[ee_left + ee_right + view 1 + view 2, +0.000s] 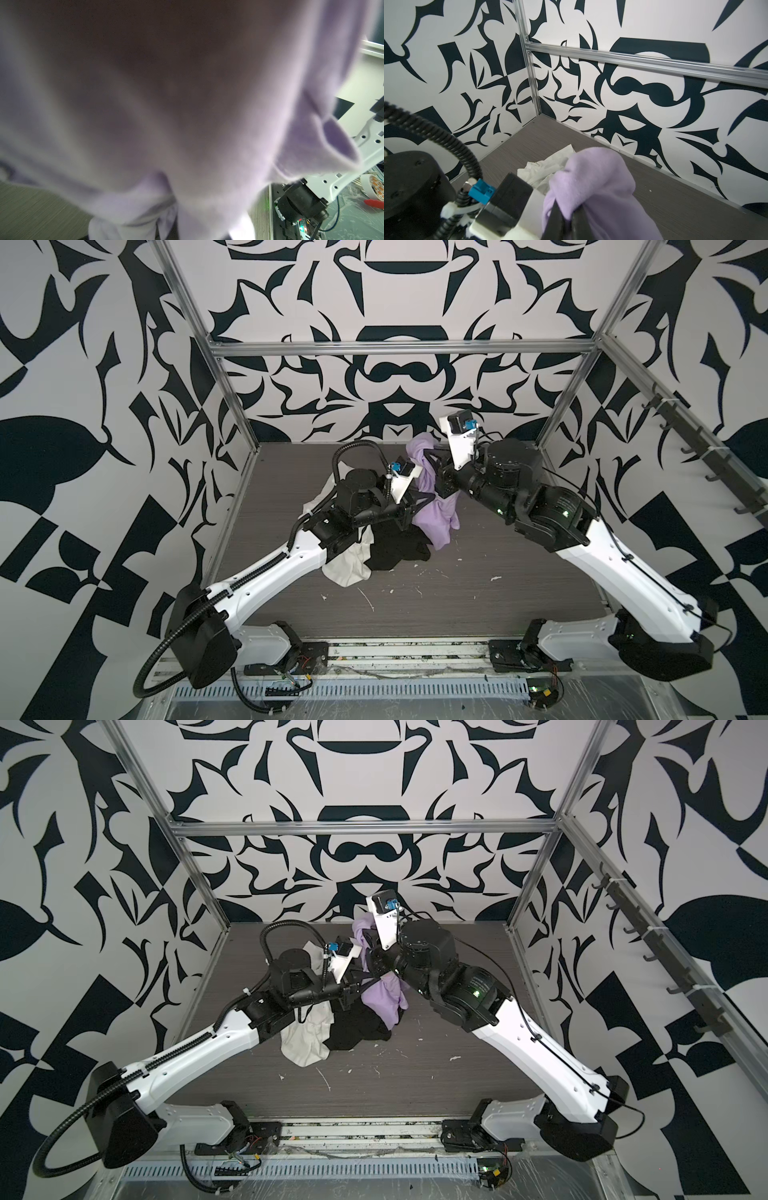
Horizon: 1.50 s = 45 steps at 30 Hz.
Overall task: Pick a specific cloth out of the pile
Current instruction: 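Carry the lavender cloth off the pile with right gripper while left gripper follows, then lower the lavender cloth onto the table beside the pile with the right gripper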
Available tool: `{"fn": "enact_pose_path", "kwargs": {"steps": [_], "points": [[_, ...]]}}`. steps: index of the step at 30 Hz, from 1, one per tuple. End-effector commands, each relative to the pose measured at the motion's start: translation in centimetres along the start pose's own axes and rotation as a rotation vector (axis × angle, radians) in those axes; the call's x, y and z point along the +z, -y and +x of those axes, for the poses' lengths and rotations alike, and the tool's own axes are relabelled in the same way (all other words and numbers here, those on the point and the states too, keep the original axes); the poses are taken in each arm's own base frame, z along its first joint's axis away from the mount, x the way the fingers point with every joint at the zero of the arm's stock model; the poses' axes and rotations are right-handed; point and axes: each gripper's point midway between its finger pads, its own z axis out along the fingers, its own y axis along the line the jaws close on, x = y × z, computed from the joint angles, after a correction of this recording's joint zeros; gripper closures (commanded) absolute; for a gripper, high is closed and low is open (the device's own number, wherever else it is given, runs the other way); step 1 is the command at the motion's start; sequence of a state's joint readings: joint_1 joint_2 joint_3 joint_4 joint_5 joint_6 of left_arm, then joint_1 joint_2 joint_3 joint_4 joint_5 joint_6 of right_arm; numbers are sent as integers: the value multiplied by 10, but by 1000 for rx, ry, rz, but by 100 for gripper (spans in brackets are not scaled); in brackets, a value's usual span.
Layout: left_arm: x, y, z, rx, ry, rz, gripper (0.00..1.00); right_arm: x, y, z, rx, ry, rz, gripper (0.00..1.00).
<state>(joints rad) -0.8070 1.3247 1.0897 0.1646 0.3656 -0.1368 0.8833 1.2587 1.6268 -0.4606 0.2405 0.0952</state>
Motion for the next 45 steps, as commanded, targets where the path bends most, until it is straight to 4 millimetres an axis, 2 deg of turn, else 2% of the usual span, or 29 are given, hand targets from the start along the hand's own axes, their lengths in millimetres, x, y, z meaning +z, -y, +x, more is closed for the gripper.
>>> {"fn": "enact_pose_path", "kwargs": {"steps": [1, 9, 17, 24, 30, 39, 45], "points": [[13, 10, 1, 11, -12, 38, 100, -27, 8, -36, 10, 147, 23, 100], [36, 24, 5, 15, -35, 88, 100, -41, 30, -16, -11, 104, 105, 100], [61, 39, 7, 21, -45, 143, 100, -54, 66, 3, 57, 64, 181, 100], [92, 51, 9, 14, -54, 207, 100, -58, 93, 25, 107, 16, 234, 100], [121, 65, 8, 13, -53, 275, 100, -69, 111, 41, 120, -12, 294, 100], [161, 81, 8, 3, -46, 363, 100, -98, 146, 54, 123, 4, 459, 100], [181, 89, 11, -9, -36, 406, 100, -110, 156, 56, 110, 8, 519, 100]]}}
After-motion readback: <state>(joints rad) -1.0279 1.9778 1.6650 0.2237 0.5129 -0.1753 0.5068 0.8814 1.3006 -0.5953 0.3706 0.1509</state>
